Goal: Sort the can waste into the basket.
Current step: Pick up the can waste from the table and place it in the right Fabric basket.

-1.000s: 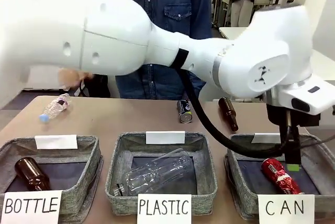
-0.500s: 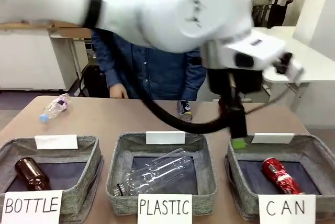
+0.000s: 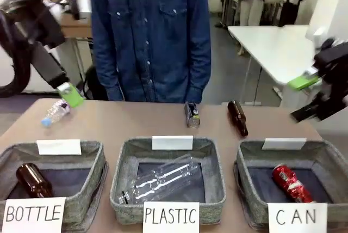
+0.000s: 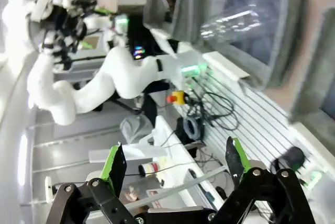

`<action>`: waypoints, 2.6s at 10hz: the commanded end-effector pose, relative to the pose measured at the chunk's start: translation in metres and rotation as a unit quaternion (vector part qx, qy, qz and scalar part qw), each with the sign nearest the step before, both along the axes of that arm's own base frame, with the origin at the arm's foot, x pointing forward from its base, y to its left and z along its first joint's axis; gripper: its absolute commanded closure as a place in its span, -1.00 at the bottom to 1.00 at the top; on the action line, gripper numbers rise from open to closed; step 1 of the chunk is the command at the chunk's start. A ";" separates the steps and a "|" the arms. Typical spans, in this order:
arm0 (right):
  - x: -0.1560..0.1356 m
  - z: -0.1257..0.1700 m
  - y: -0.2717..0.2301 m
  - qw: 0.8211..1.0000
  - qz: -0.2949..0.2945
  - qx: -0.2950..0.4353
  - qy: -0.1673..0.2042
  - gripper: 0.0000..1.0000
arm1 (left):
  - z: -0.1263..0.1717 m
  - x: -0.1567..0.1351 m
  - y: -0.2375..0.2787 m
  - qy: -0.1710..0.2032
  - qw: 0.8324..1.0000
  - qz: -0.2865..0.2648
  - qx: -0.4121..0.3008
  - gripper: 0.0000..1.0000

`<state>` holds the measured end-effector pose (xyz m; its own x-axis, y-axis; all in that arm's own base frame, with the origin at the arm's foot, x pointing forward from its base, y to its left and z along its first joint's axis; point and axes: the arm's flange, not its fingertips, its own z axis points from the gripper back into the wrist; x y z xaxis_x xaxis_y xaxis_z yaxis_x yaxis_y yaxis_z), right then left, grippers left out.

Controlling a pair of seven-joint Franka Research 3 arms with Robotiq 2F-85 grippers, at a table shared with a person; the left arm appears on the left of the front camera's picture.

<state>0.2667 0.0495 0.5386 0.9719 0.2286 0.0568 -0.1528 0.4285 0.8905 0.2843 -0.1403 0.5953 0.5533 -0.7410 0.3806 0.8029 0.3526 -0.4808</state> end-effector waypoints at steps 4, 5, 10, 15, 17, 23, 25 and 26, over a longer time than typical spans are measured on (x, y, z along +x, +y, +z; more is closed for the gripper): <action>0.038 0.011 0.033 0.981 -0.100 0.123 0.114 -1.00 | -0.044 0.003 0.156 0.152 0.860 0.289 -0.392 -1.00; 0.013 -0.001 0.039 0.992 -0.020 0.096 0.083 -1.00 | -0.062 -0.011 0.181 0.155 0.824 0.303 -0.454 -1.00; 0.013 -0.001 0.039 0.992 -0.020 0.096 0.083 -1.00 | -0.034 0.021 0.156 0.156 0.942 0.178 -0.237 -1.00; 0.013 -0.001 0.039 0.992 -0.020 0.096 0.083 -1.00 | -0.034 0.021 0.156 0.156 0.942 0.178 -0.237 -1.00; 0.013 -0.001 0.039 0.992 -0.020 0.096 0.083 -1.00 | -0.034 0.021 0.156 0.156 0.942 0.178 -0.237 -1.00; 0.013 0.016 0.102 0.953 -0.152 -0.245 -0.088 -1.00 | -0.034 0.021 0.156 0.156 0.942 0.178 -0.237 -1.00; 0.039 0.025 0.108 0.942 -0.092 -0.302 -0.115 -1.00 | -0.034 0.021 0.156 0.156 0.942 0.178 -0.237 -1.00; 0.049 0.032 0.107 0.966 -0.101 -0.235 -0.033 -1.00 | -0.034 0.021 0.156 0.156 0.942 0.178 -0.237 -1.00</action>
<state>0.2935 0.1663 0.5646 0.9777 0.1267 0.1674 -0.1973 0.8271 0.5264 0.3068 0.0119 0.5601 0.8835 -0.2567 0.3918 0.4539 0.2626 -0.8515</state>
